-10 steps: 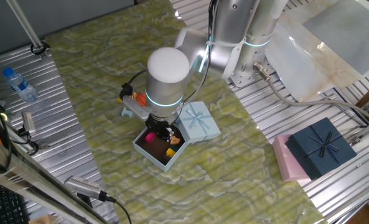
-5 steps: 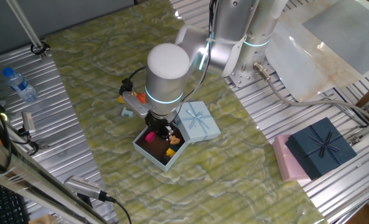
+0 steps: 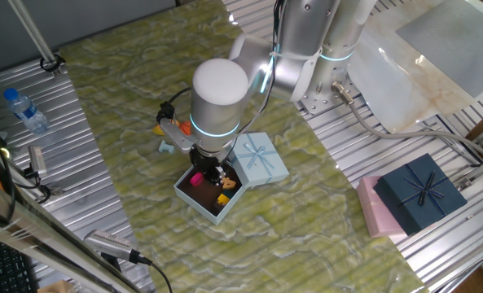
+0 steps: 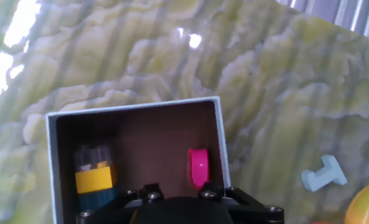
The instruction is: Take everything out of the gift box
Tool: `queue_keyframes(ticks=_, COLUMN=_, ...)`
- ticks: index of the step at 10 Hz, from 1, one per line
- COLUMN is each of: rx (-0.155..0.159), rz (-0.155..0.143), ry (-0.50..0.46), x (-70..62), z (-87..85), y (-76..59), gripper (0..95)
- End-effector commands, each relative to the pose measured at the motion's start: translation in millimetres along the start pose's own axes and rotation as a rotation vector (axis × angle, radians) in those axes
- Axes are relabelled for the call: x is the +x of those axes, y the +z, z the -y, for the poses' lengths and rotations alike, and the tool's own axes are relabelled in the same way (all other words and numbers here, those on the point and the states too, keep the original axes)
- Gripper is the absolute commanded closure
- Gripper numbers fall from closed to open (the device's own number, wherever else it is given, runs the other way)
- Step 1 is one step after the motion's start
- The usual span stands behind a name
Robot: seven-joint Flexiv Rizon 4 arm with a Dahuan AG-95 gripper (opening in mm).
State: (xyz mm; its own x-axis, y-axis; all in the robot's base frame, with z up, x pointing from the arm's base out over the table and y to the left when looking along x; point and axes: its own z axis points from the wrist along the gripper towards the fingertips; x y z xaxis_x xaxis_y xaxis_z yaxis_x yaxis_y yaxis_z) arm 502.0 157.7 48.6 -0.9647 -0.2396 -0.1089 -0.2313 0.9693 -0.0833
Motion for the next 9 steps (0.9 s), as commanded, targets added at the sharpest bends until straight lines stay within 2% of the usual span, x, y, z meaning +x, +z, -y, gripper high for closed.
queue_keyframes(ticks=1, rx=0.002, rz=0.001, ry=0.015, x=-2.7, z=-0.2, y=-0.6, gripper=57.0)
queue_keyframes(ticks=4, rx=-0.008, rz=0.006, ry=0.046, x=-5.7, z=-1.4, y=-0.7, gripper=57.0)
queue_keyframes(ticks=9, rx=-0.005, rz=0.008, ry=0.084, x=-12.4, z=1.9, y=3.5, gripper=57.0)
